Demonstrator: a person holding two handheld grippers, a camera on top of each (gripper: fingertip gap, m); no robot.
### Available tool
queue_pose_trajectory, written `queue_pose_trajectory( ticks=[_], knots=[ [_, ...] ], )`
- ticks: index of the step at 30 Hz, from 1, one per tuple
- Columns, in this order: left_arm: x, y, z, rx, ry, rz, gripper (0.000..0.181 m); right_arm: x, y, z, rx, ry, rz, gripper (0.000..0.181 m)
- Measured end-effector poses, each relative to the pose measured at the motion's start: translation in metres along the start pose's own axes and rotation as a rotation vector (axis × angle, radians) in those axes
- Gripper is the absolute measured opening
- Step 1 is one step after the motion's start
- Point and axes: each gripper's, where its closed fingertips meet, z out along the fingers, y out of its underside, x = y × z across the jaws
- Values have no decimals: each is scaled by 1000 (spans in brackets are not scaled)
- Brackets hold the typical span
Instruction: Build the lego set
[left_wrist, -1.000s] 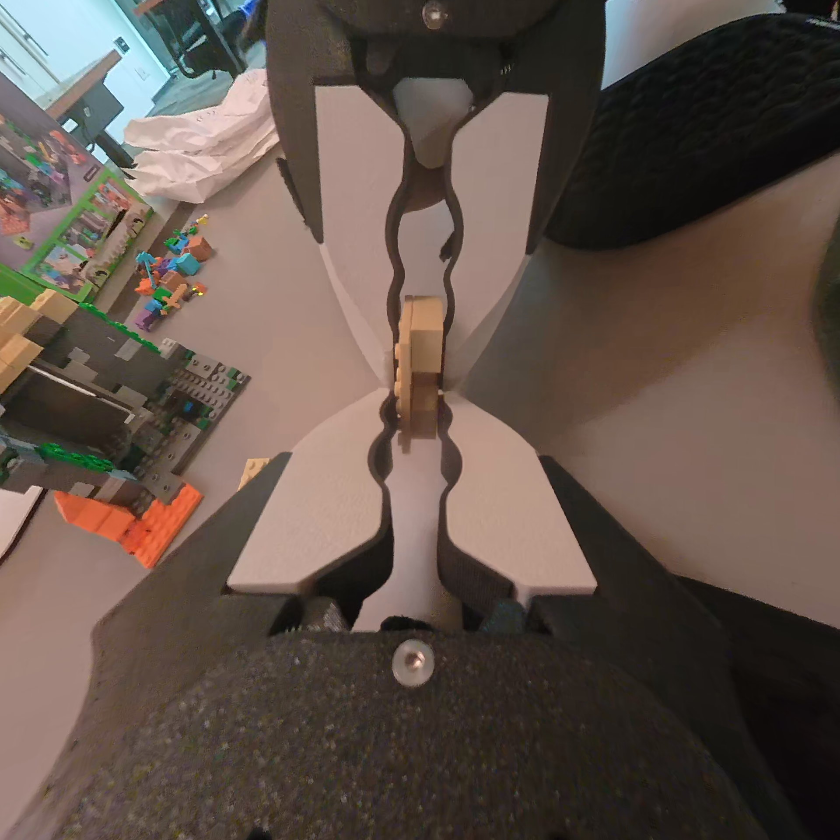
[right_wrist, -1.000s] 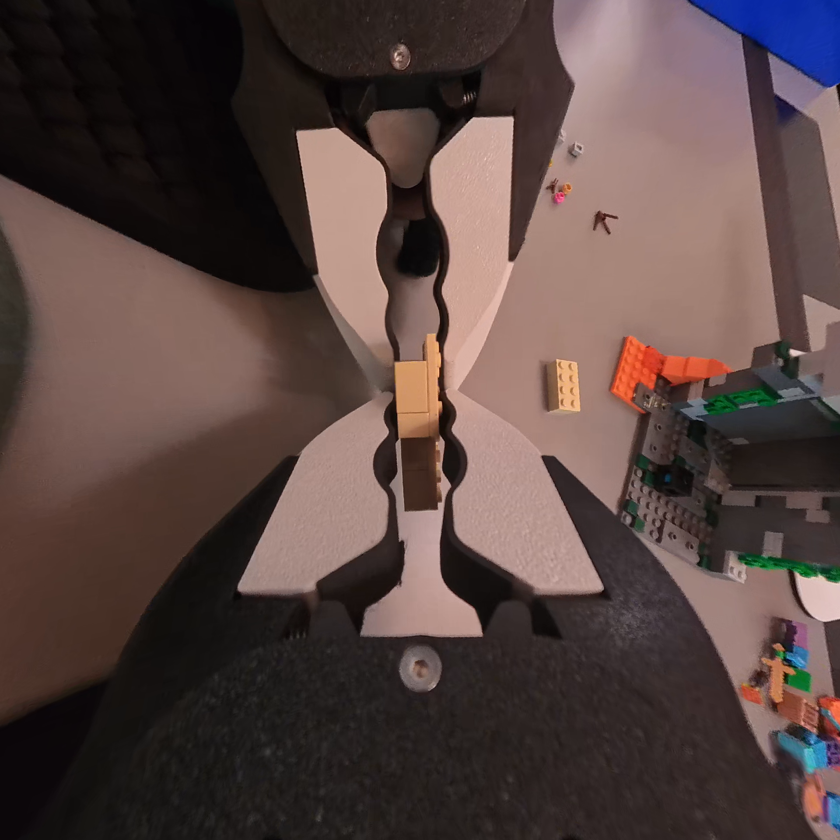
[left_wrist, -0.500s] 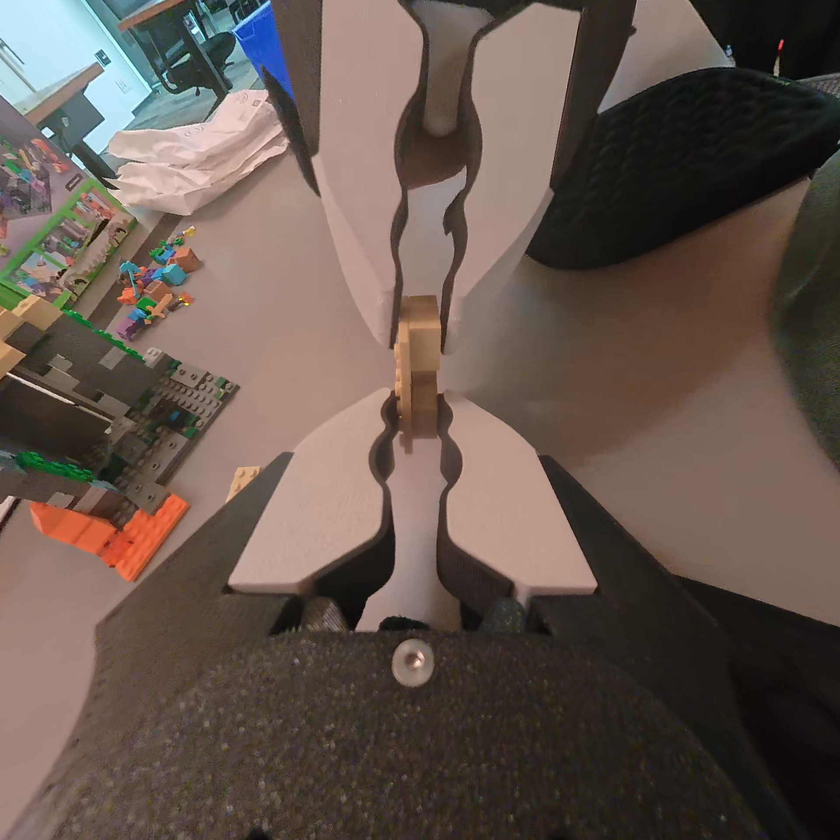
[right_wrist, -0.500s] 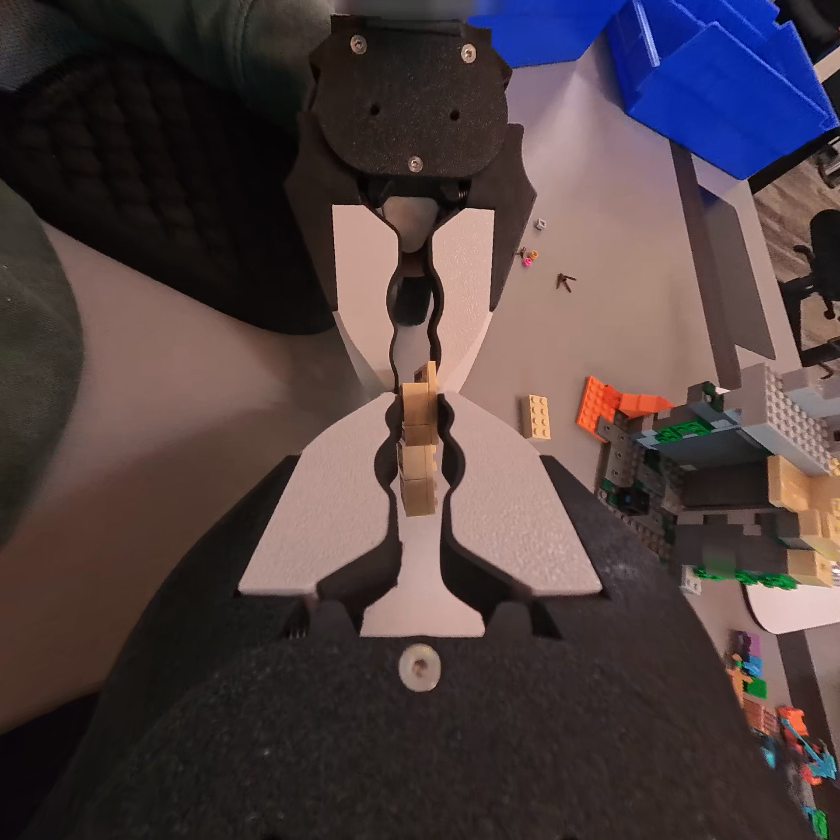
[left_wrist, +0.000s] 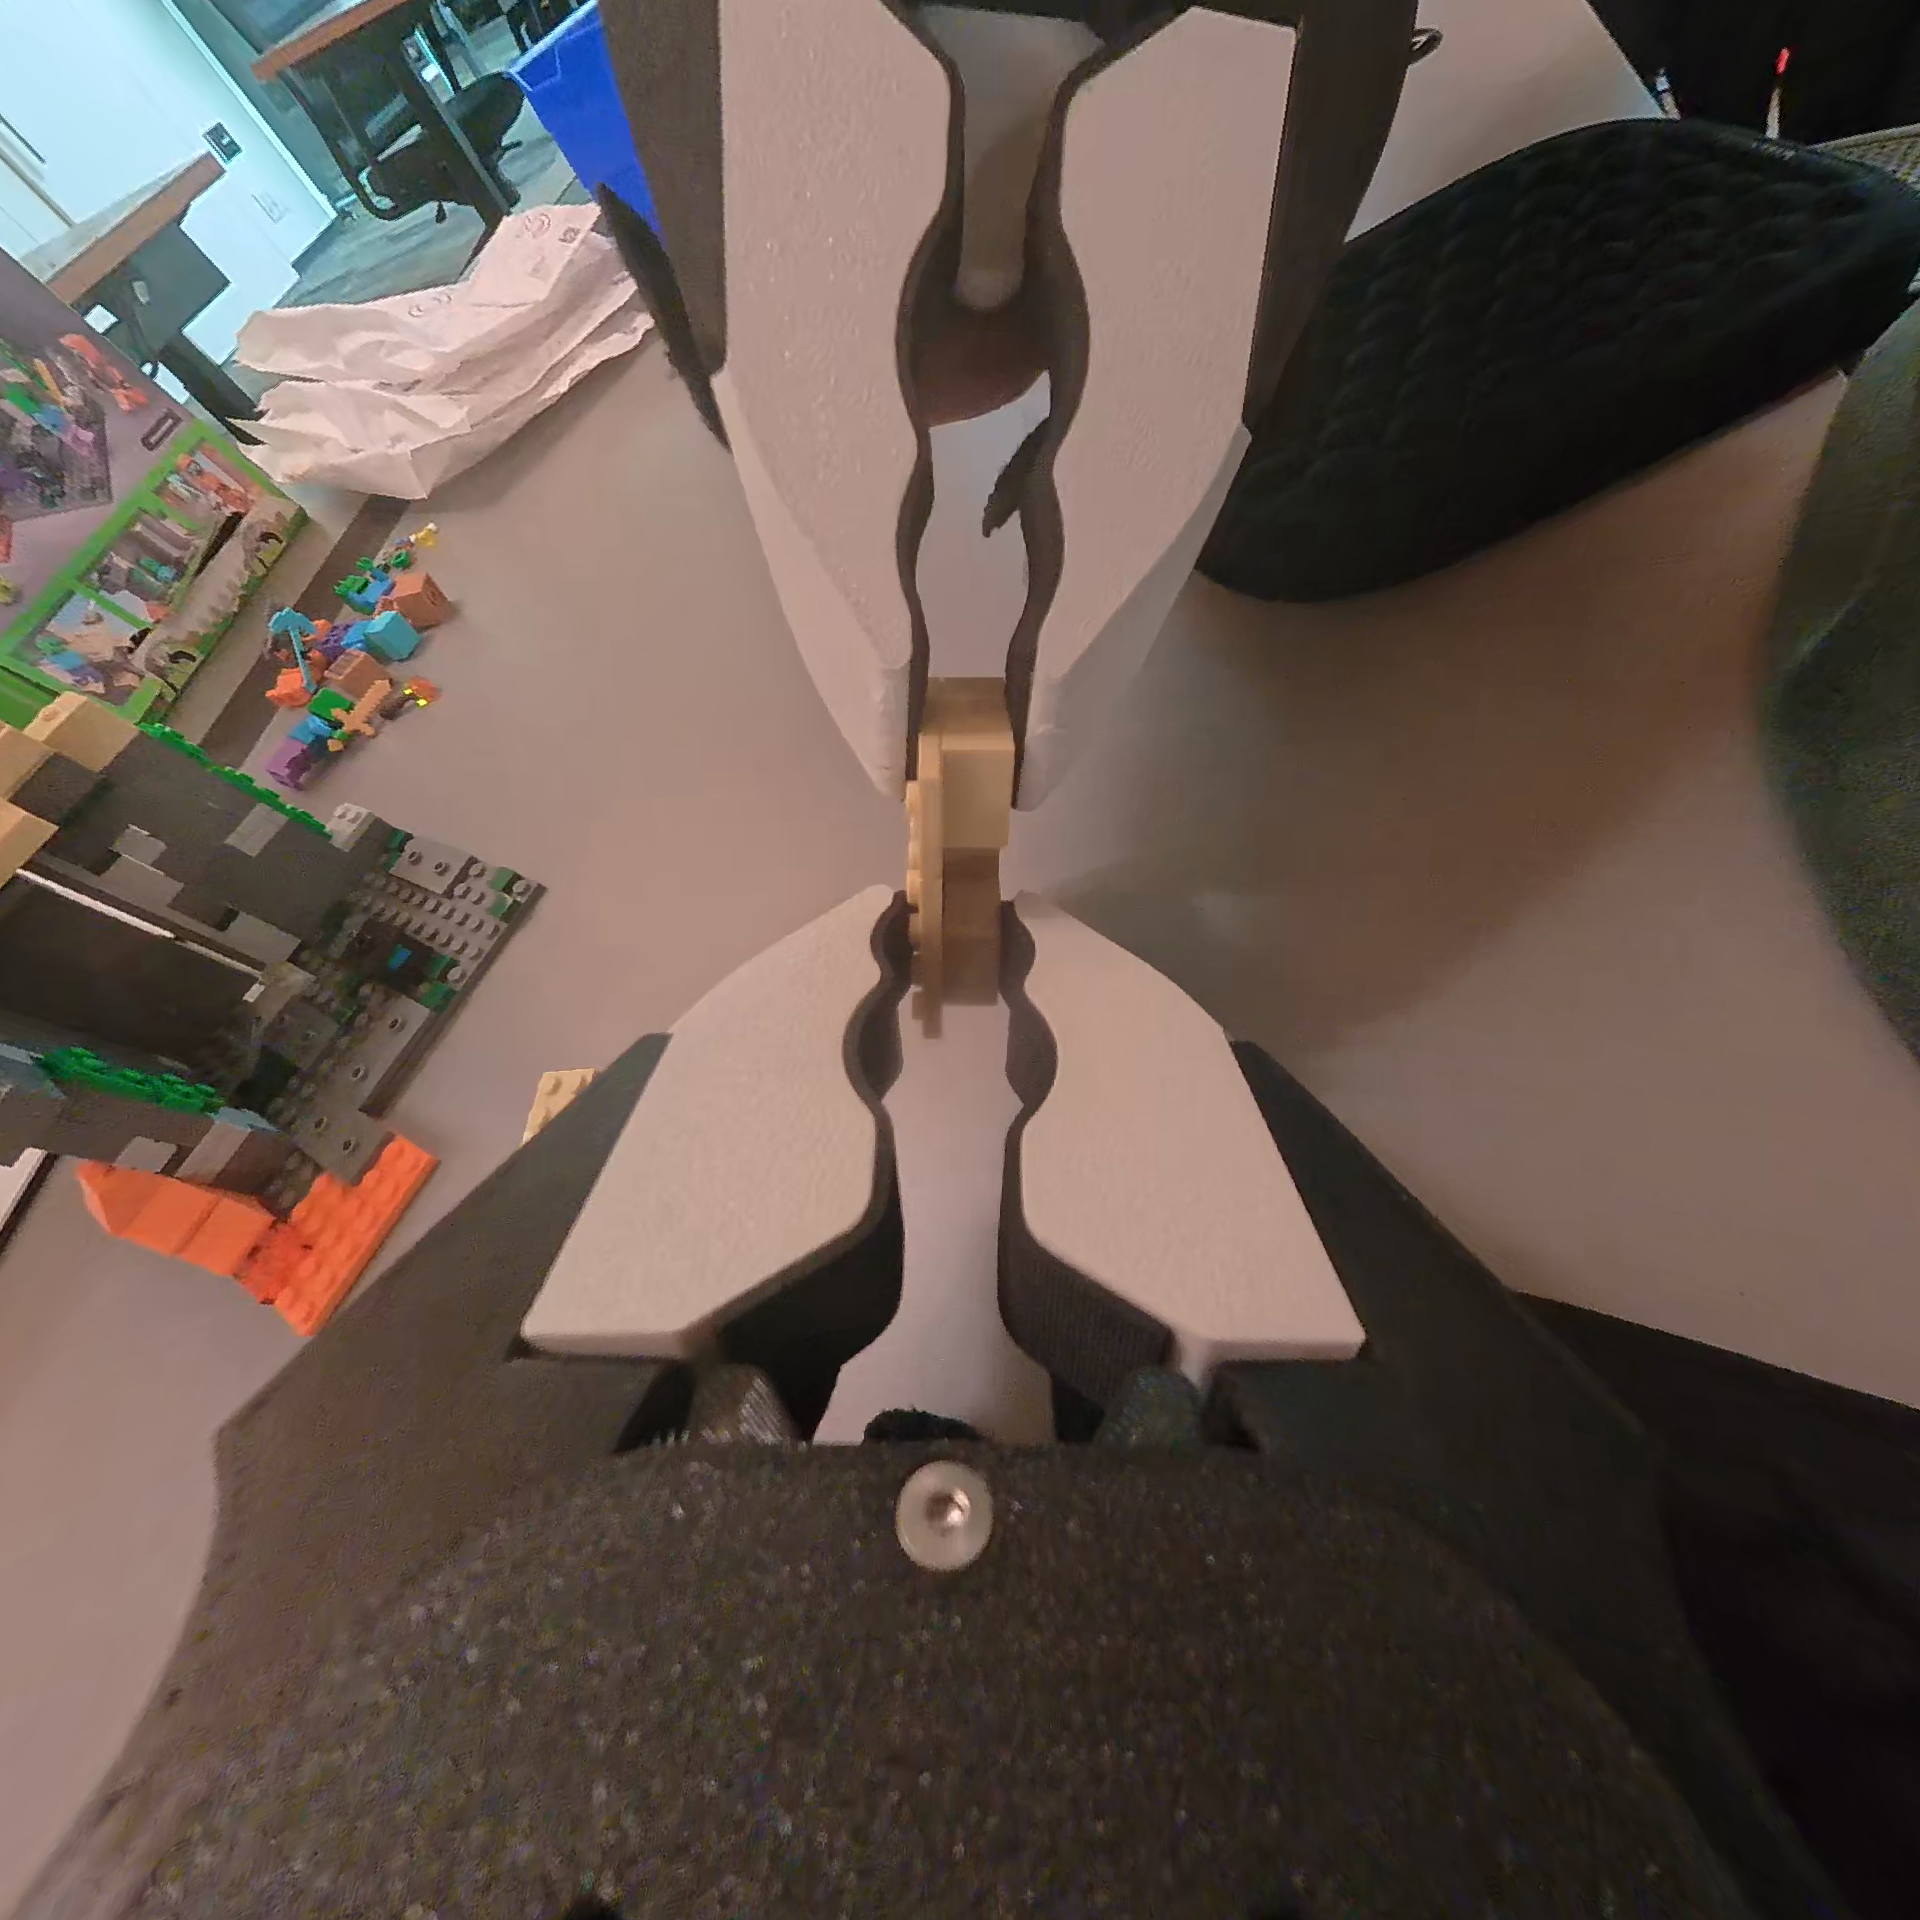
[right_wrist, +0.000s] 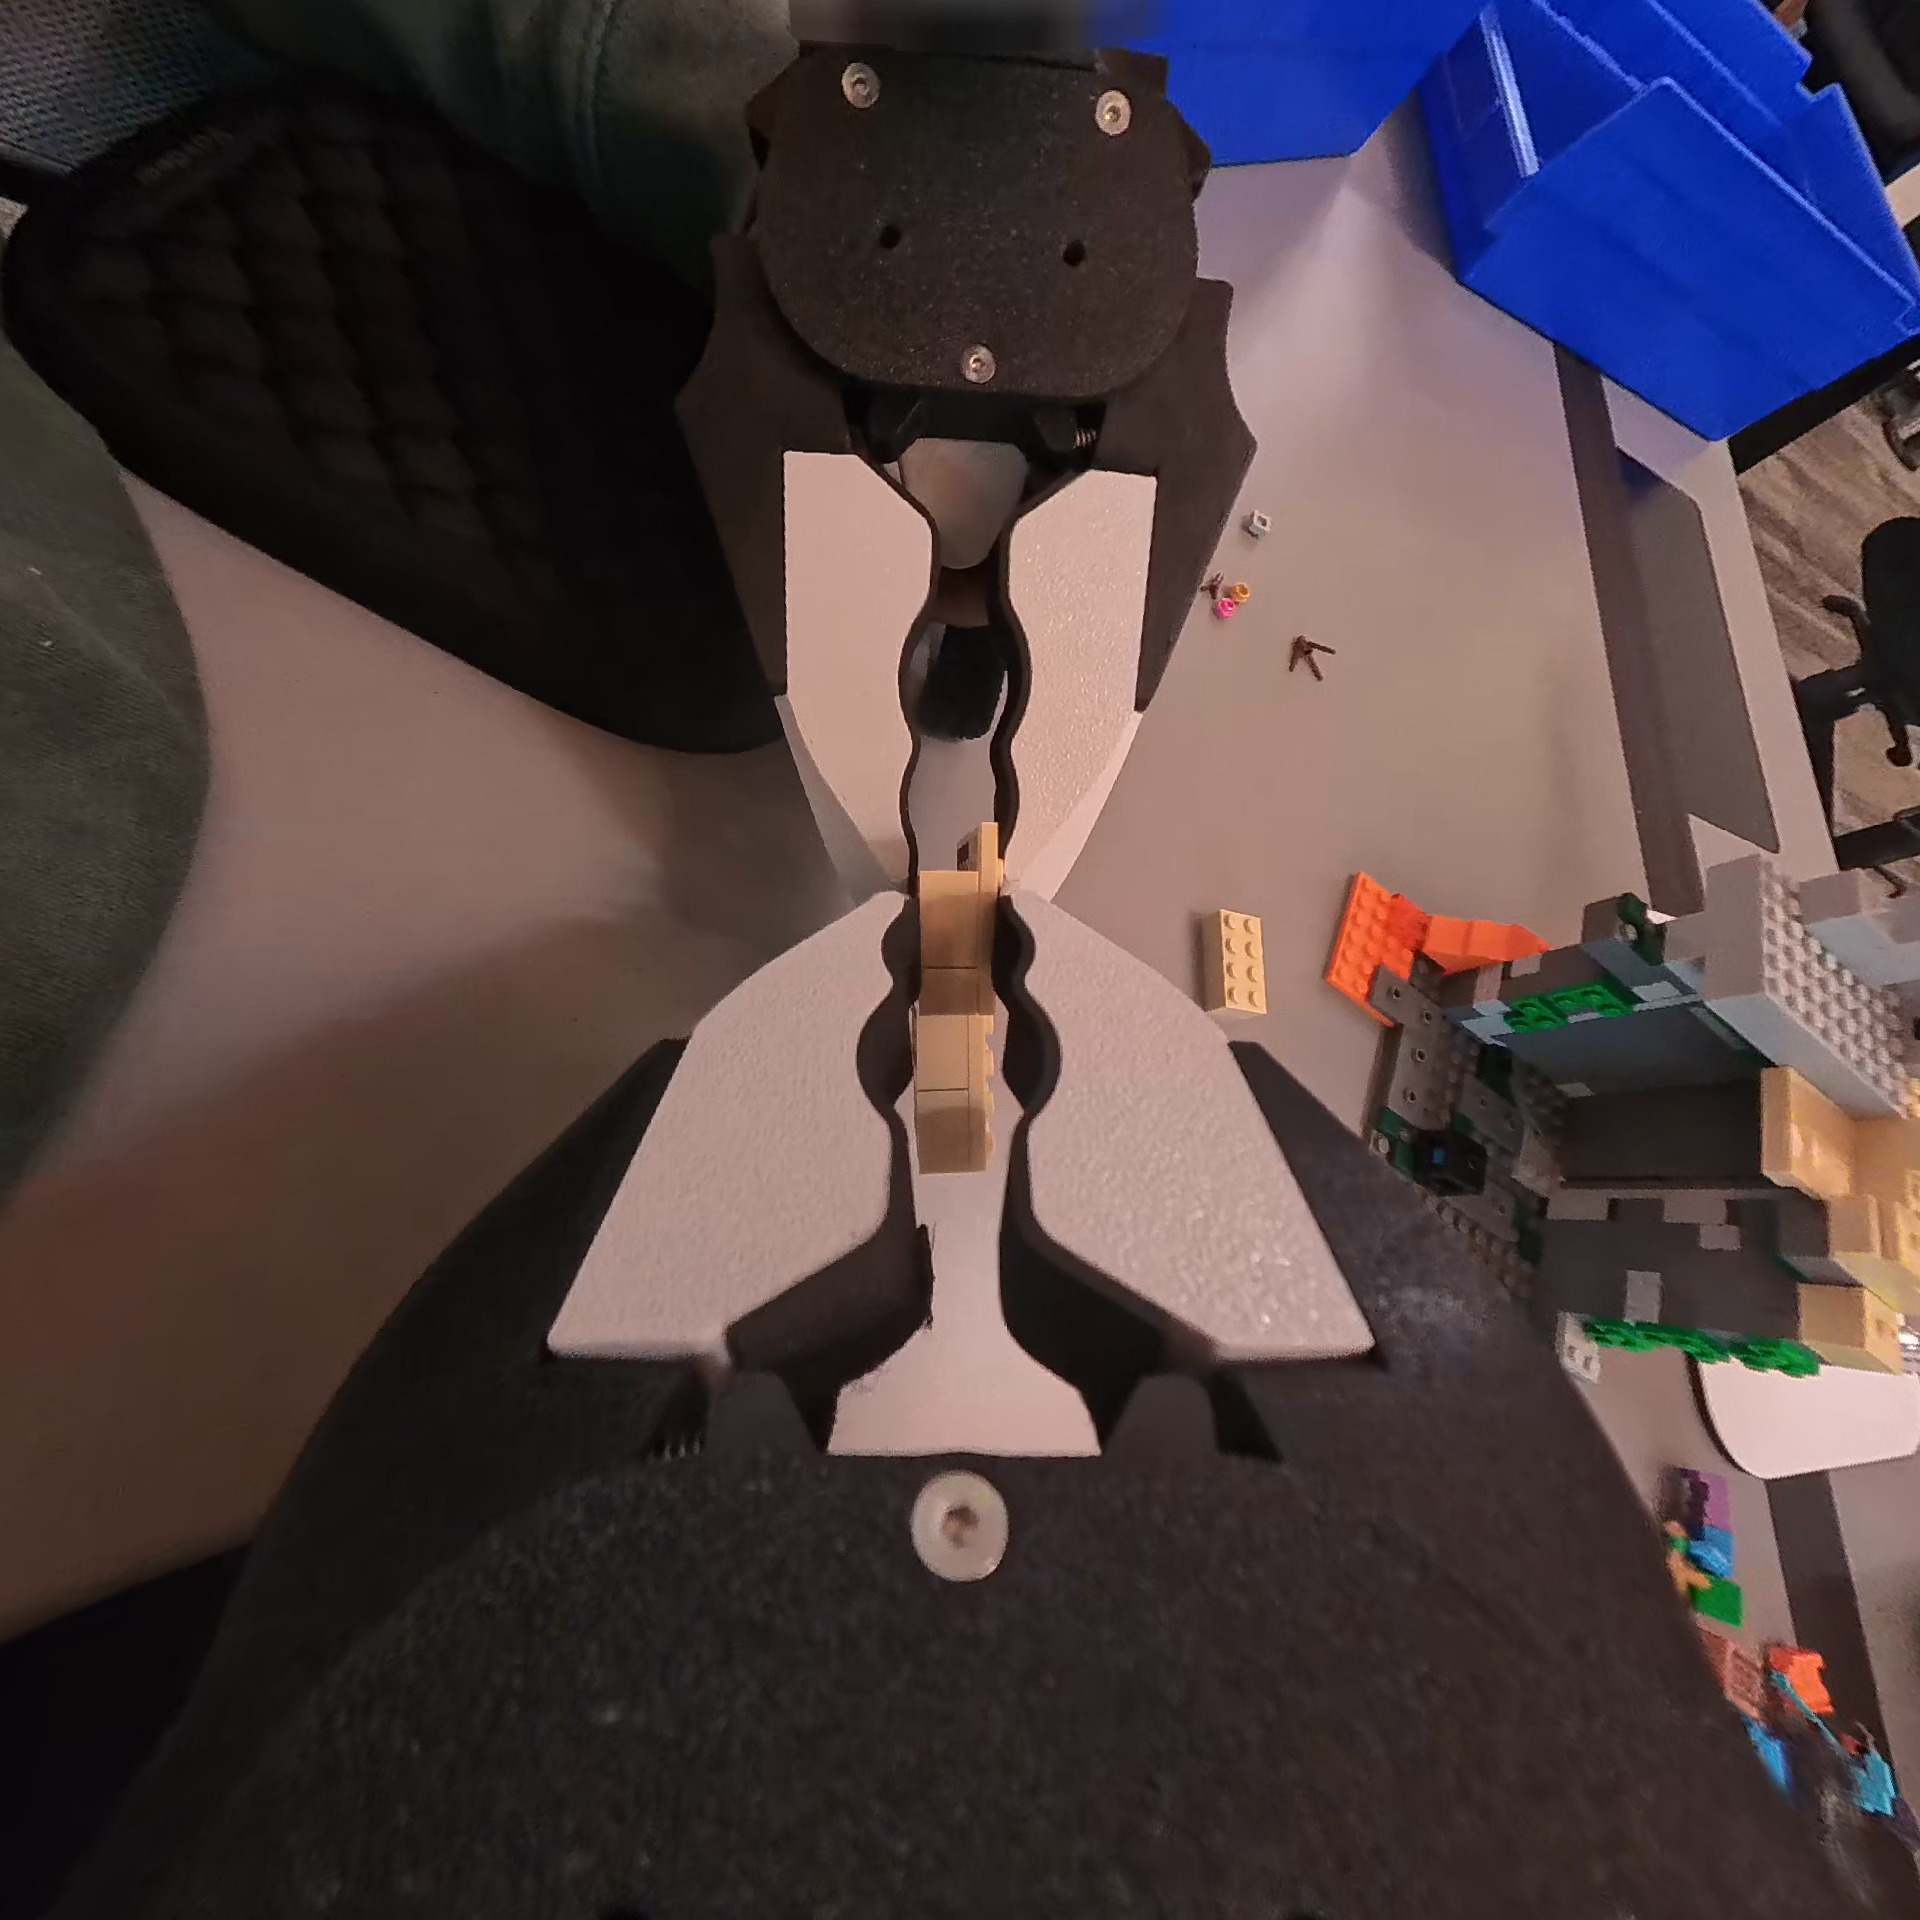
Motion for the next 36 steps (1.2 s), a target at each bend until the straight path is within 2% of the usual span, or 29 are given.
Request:
queue_pose_trajectory(
  ticks=[1,5,10,14,26,31,33,36],
  knots=[
    [0,0,0,2,-2,1,15,0,0,0,-1,2,-1,13],
    [-1,-2,0,16,-3,1,15,1,-1,-1,-12,9,-24,14],
    [-1,-4,-2,31,-6,7,15,-1,3,-2,-30,-9,-35,26],
    [0,-6,-2,45,-2,15,15,0,2,-4,-16,-1,-35,16],
    [0,-9,-3,69,-3,21,15,-1,0,-6,6,0,-14,15],
    [-3,-15,-5,117,-35,52,15,2,-5,-11,6,47,-9,17],
    [-4,-22,-9,159,-71,96,15,6,-12,-19,36,80,-27,31],
    [-7,-31,-15,209,-124,162,15,13,-12,-34,80,134,-34,37]
  ],
)
